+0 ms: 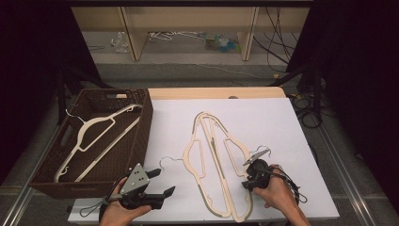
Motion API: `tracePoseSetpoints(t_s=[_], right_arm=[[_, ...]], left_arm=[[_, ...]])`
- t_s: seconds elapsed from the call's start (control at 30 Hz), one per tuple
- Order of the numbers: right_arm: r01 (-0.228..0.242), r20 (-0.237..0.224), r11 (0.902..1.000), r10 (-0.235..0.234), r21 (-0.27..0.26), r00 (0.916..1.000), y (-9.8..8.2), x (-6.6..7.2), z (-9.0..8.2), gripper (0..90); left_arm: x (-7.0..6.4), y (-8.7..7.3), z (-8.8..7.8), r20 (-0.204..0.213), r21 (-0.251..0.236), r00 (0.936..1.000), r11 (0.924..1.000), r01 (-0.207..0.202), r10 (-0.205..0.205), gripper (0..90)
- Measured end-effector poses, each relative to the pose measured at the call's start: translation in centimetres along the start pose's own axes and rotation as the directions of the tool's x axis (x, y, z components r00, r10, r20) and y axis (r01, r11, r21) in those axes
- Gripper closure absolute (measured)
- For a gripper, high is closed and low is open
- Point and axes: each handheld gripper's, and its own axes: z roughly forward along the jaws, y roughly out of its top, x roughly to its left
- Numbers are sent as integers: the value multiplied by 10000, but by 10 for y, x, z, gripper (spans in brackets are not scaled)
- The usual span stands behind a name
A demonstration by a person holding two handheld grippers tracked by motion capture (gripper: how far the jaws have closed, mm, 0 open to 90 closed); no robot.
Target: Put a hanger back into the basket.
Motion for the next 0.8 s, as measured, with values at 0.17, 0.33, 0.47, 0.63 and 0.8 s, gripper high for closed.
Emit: tracePoseSetpoints(t_s=[0.17, 0.33, 0.47, 0.63, 0.8], right_arm=[[-699, -180, 9976, 698, -9, 9974, -3, -3, -1, 659], [-751, 17, 9949, 752, 675, 9972, 0, 2, -3, 614], [-697, -187, 9938, 715, 864, 9973, 0, 3, -3, 564], [-213, -14, 9926, 216, 1193, 9998, 4, 4, -1, 613], [201, -92, 9886, -190, 1495, 9998, 7, 3, -1, 633]], left_arm=[[0, 0, 1, 16, 30, 10000, 10000, -87, 87, 262], [0, 0, 2, 123, 65, 9999, 9999, -88, 88, 270], [0, -1, 3, 110, 124, 9999, 9999, -109, 107, 274], [-1, -1, 4, 192, 146, 9997, 9998, -132, 129, 280], [-1, -1, 2, 122, 150, 9998, 9998, -128, 126, 282]])
